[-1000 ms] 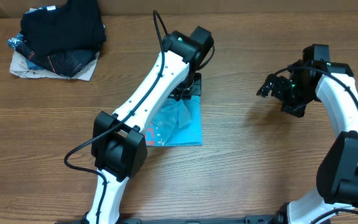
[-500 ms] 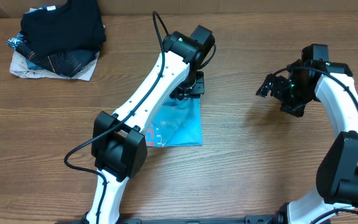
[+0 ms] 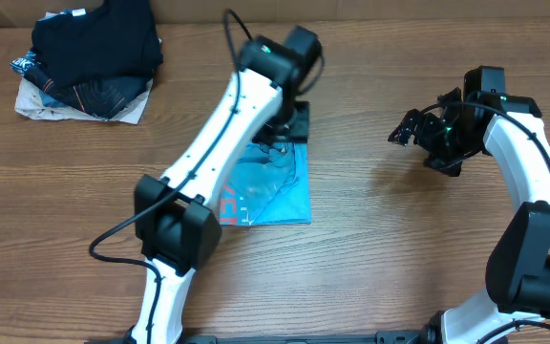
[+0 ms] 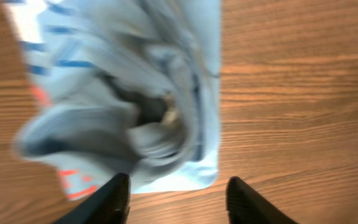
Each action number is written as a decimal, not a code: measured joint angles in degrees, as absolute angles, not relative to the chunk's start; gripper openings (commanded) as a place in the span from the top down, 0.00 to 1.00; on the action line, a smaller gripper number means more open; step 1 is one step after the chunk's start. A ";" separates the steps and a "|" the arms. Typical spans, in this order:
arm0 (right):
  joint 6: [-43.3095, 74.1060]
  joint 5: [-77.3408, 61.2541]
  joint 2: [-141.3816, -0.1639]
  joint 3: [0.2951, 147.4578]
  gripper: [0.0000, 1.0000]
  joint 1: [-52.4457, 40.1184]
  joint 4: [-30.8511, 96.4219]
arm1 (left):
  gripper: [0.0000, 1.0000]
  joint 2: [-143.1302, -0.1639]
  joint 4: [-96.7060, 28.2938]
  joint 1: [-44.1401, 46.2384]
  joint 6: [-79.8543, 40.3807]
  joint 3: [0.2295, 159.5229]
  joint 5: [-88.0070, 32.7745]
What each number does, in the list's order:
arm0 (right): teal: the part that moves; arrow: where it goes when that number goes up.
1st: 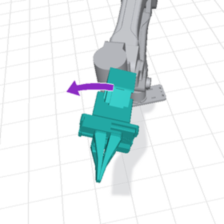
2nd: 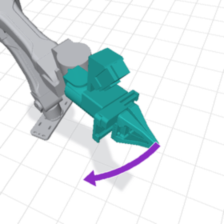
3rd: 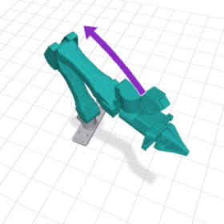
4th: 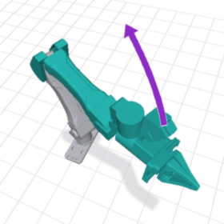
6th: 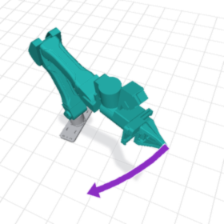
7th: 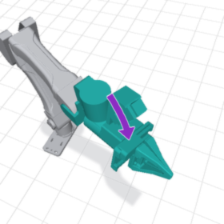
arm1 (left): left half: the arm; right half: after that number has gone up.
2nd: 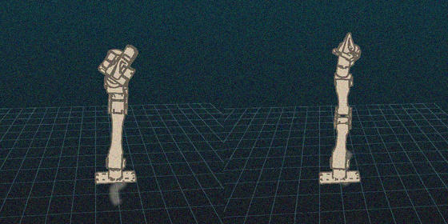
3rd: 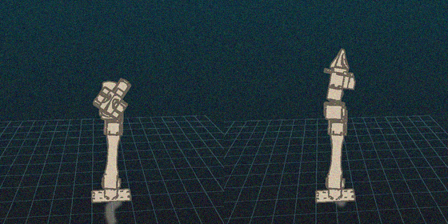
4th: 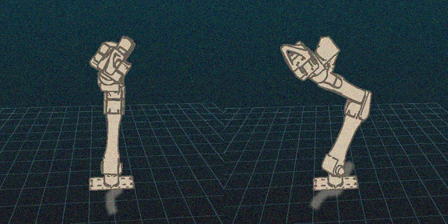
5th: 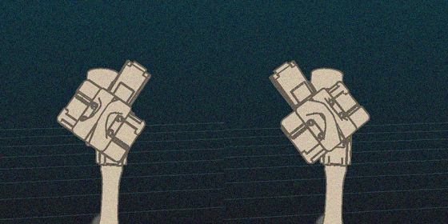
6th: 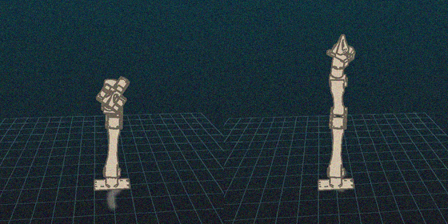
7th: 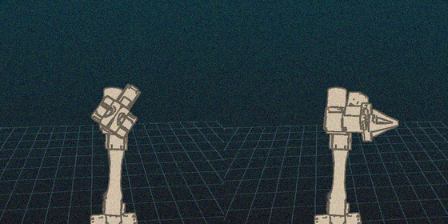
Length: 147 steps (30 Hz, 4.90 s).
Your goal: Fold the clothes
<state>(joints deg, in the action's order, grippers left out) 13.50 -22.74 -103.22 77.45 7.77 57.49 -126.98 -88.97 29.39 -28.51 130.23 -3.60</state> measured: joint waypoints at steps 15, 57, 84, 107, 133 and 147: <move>13.52 -24.25 -103.22 77.45 0.00 7.77 57.14 | 0.01 -126.87 -96.68 8.99 -12.67 125.95 -8.32; 13.50 -24.67 -103.22 77.43 0.00 7.77 56.60 | 0.96 -126.30 -76.66 12.38 -7.33 99.68 -26.37; 13.50 -24.67 -103.22 77.43 0.00 7.77 56.16 | 0.89 -116.01 -75.42 32.25 -10.85 99.57 -26.35; 13.52 -24.67 -103.22 77.43 0.00 7.77 56.10 | 0.49 -116.01 -71.99 37.04 -12.05 99.59 -25.08; 13.54 -24.67 -103.22 77.43 0.00 7.77 56.03 | 0.13 -124.49 -60.77 12.93 -23.90 103.66 -31.35; 13.50 -24.67 -103.22 77.43 0.00 7.77 56.14 | 0.22 -130.41 -54.39 12.93 -24.12 103.66 -37.78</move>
